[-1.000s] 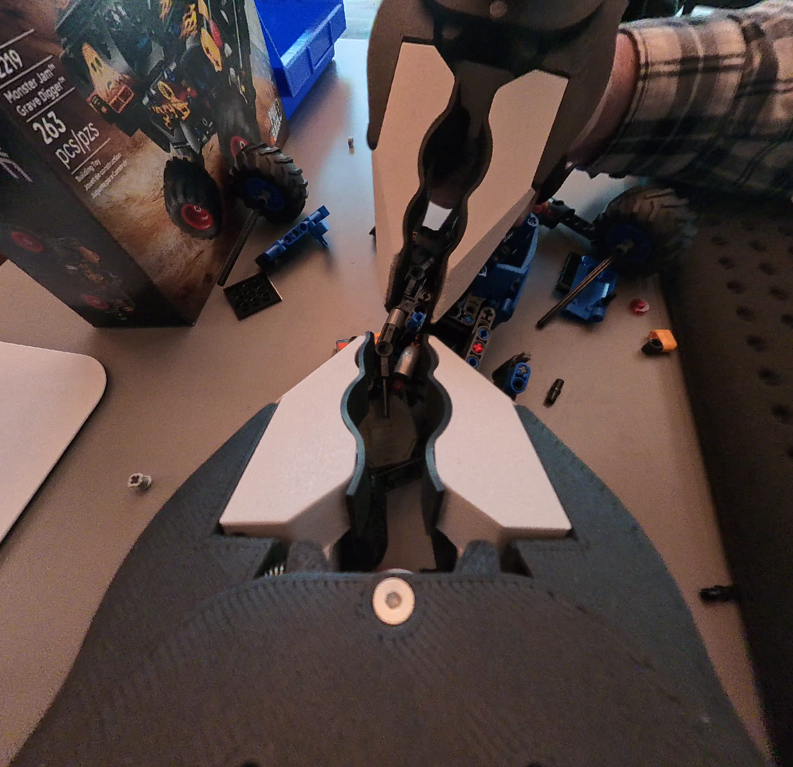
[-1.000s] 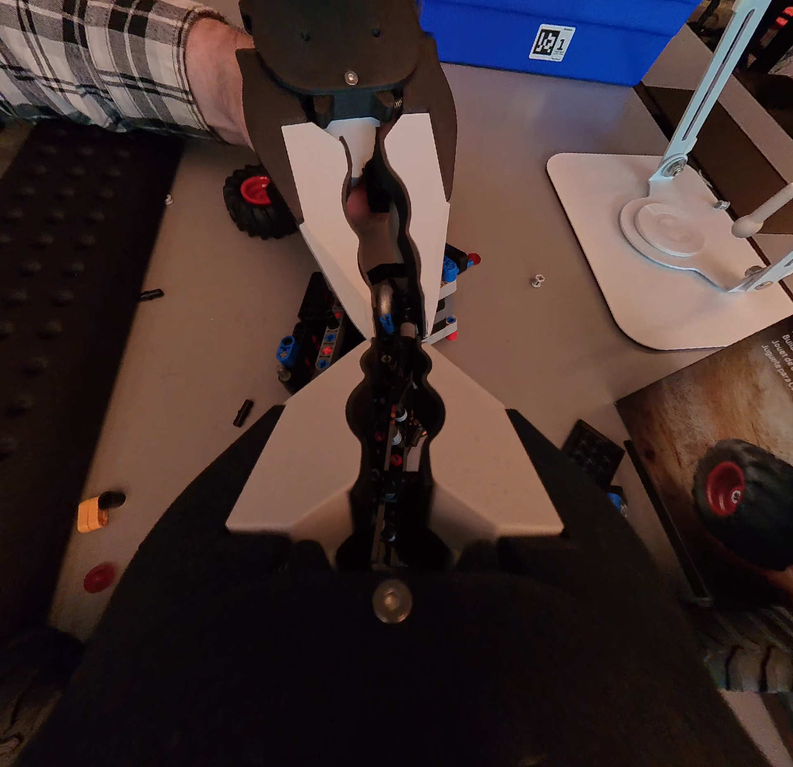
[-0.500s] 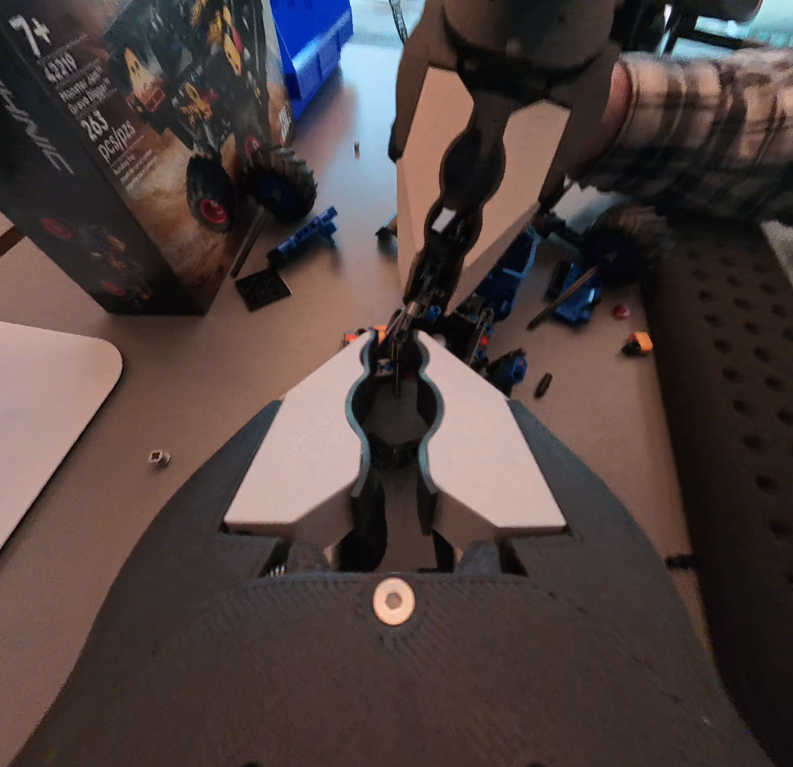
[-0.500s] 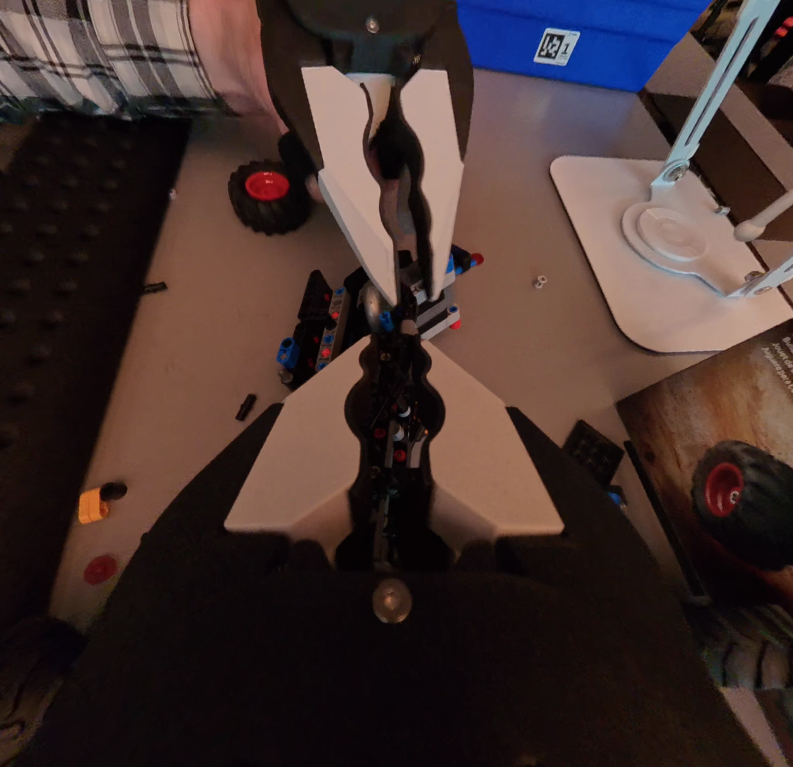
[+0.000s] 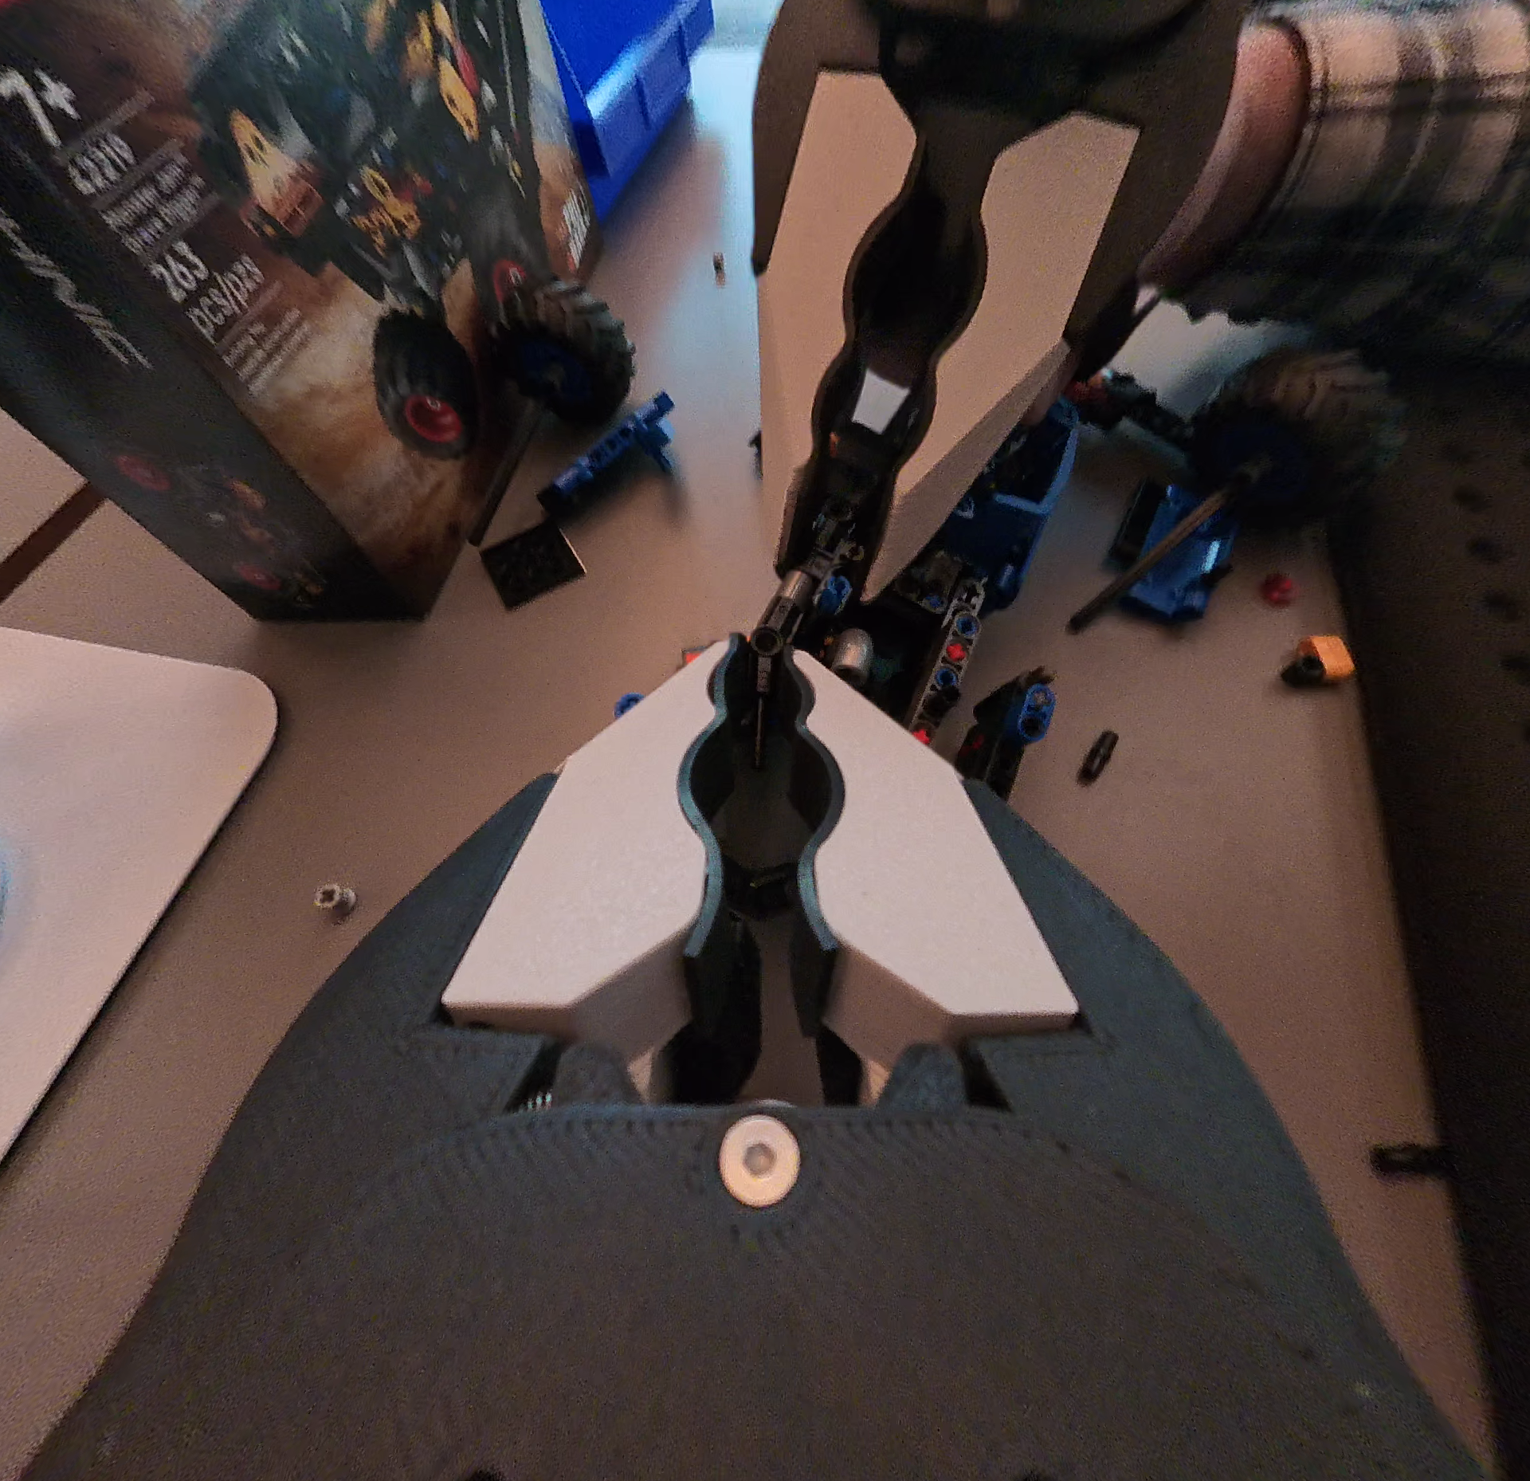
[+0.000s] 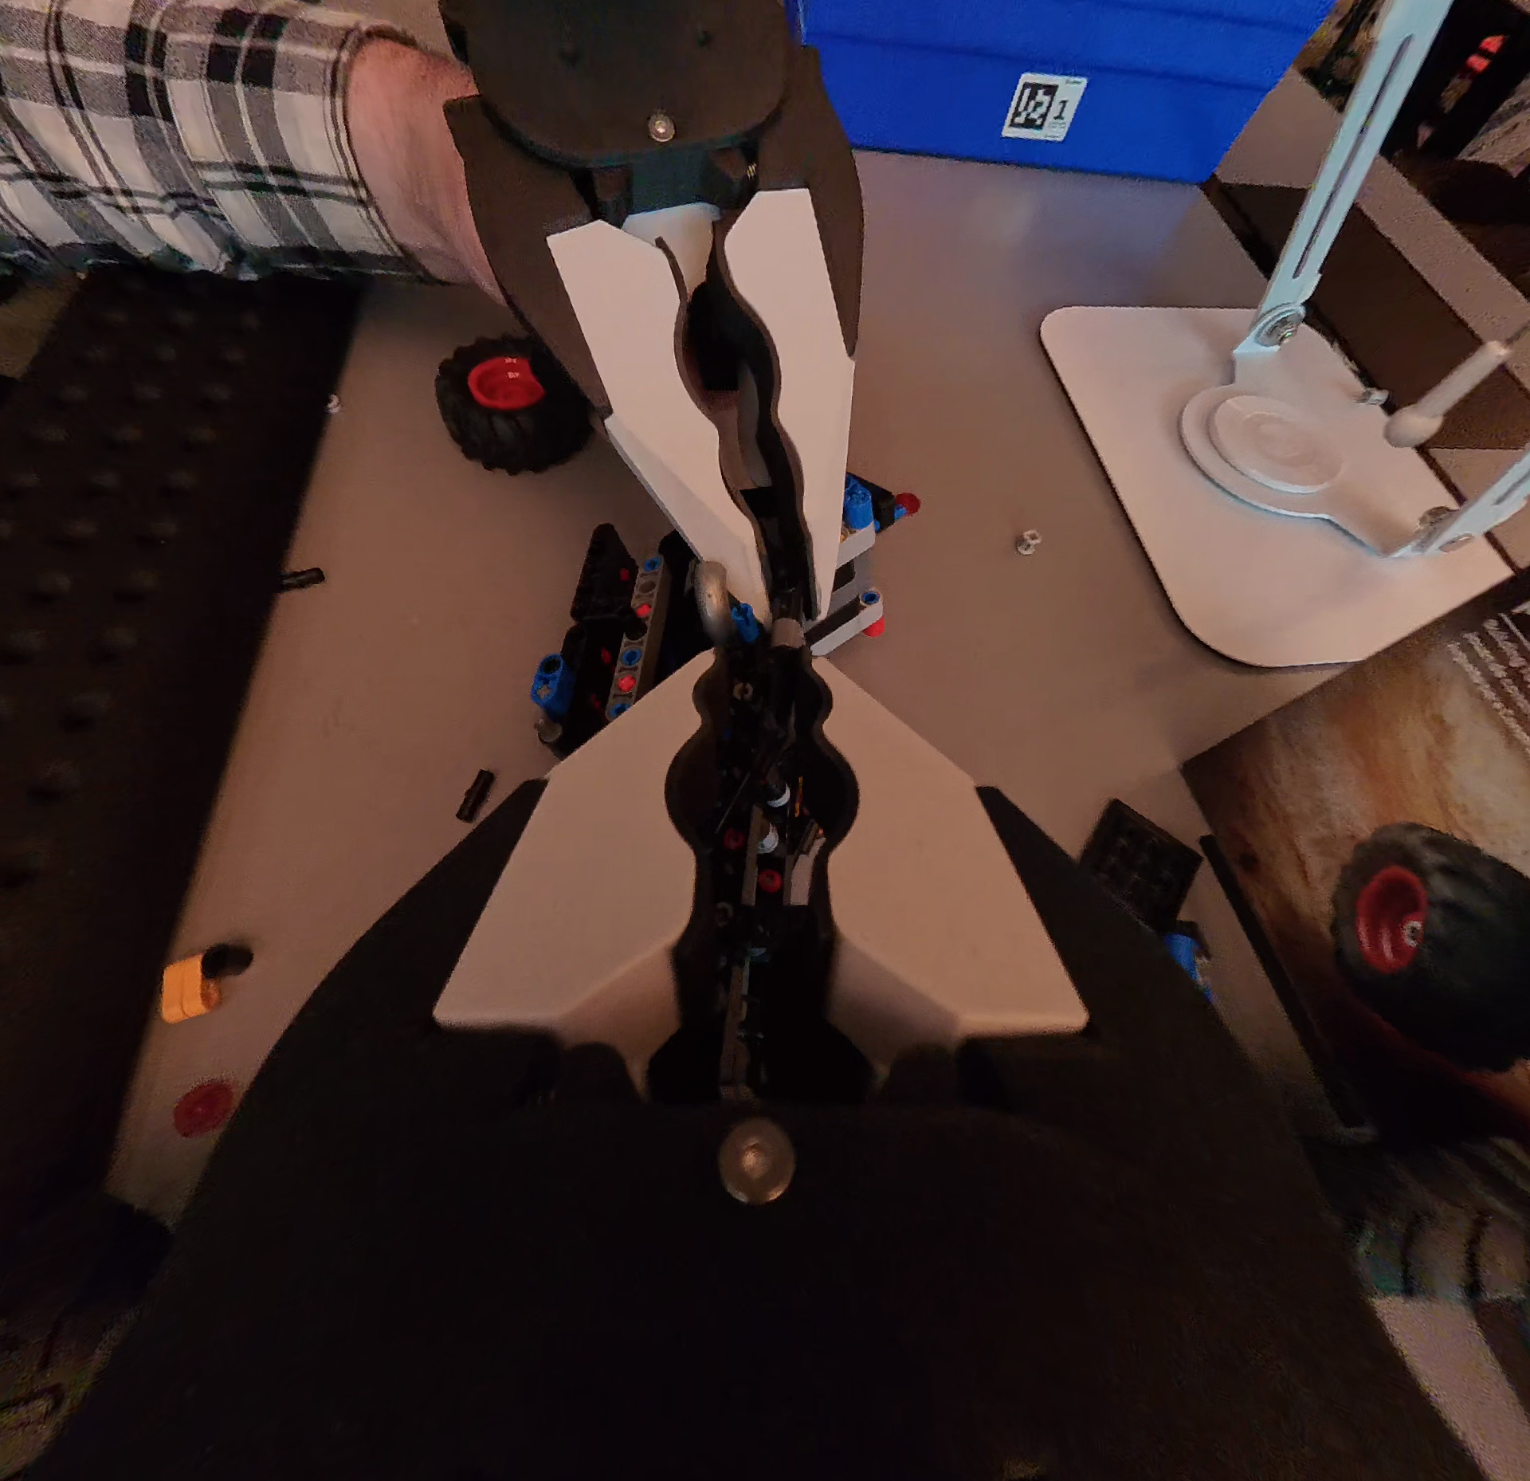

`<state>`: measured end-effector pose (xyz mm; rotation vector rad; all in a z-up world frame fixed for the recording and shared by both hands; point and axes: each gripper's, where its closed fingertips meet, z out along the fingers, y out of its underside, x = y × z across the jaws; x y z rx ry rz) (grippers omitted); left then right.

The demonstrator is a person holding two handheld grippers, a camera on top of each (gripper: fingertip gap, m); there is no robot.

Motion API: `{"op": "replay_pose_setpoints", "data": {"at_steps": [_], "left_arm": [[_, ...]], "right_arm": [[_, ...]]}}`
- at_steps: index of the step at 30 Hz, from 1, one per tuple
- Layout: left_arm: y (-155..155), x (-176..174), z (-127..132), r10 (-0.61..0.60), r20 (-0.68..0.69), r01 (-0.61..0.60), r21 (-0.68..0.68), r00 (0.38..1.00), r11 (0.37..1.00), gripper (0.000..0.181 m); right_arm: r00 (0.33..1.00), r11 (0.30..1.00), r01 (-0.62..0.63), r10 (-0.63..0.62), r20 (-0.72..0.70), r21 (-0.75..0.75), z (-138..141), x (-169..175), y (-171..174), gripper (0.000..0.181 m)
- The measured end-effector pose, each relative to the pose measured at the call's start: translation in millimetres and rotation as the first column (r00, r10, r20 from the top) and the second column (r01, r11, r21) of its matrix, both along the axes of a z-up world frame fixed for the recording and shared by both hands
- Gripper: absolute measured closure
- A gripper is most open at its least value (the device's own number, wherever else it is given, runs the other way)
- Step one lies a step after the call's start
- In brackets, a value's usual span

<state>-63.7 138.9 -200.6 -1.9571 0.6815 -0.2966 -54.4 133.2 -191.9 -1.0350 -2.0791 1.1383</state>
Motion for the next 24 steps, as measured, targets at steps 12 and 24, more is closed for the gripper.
{"op": "replay_pose_setpoints", "data": {"at_steps": [12, 24], "left_arm": [[4.4, 1.7, 3.1, 0.008, 0.128, -0.011, 0.020, 0.992, 1.000, 0.179], [-24.1, -20.5, 4.8, -0.026, -0.192, 0.032, 0.031, 0.981, 0.999, 0.177]], "right_arm": [[1.000, 0.999, -0.016, 0.016, 0.002, -0.040, 1.0, 1.6, 4.6, 0.169], [0.999, 0.999, -0.038, 0.038, 0.018, -0.020, -0.9, 13.1, 16.3, 0.168]]}}
